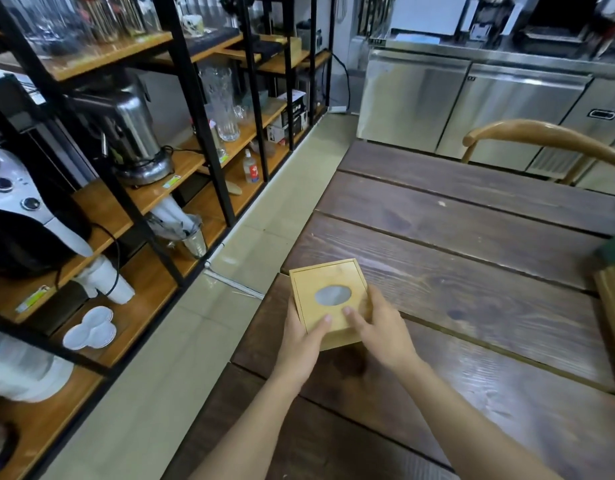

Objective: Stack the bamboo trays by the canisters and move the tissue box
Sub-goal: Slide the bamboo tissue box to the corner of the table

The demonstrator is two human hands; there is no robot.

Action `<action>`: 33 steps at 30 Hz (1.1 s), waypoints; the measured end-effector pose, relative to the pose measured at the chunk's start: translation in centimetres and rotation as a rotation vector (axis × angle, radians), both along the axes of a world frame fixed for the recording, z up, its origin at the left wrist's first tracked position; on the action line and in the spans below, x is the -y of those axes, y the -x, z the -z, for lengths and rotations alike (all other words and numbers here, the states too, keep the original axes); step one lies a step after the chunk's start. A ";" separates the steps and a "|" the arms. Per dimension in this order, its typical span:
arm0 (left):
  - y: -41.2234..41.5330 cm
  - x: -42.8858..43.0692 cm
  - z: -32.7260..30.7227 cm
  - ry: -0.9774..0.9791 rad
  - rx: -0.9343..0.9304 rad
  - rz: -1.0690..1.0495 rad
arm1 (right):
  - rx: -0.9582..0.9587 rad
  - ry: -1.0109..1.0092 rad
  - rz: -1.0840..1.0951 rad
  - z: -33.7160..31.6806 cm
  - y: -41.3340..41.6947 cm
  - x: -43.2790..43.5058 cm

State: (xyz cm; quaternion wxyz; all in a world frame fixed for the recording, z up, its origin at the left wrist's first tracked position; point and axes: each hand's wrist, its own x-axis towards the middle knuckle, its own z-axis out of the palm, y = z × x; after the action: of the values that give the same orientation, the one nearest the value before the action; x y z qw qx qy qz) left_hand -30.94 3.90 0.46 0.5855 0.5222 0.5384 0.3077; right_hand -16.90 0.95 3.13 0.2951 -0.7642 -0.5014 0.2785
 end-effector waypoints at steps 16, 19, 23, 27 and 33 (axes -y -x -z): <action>5.5 6.6 -2.9 -0.032 0.019 -0.251 | -0.061 -0.024 -0.240 -2.2 5.8 3.4; 7.2 8.7 -3.2 -0.038 -0.003 -0.334 | -0.070 -0.011 -0.327 -2.5 7.6 4.3; 8.3 11.9 -3.3 -0.066 0.032 -0.480 | -0.082 0.011 -0.455 -2.3 9.5 5.2; 8.4 15.2 -2.4 -0.101 0.069 -0.607 | -0.103 0.038 -0.561 -1.8 10.5 6.1; 7.5 18.0 -1.2 -0.108 0.054 -0.728 | -0.107 0.070 -0.631 -0.7 11.1 7.3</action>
State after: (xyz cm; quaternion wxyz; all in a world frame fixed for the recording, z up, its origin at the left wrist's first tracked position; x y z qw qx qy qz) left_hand -38.44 -14.10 1.68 0.4233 0.3180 0.6564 0.5375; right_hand -28.03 -6.32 3.80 0.1936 -0.5651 -0.6875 0.4130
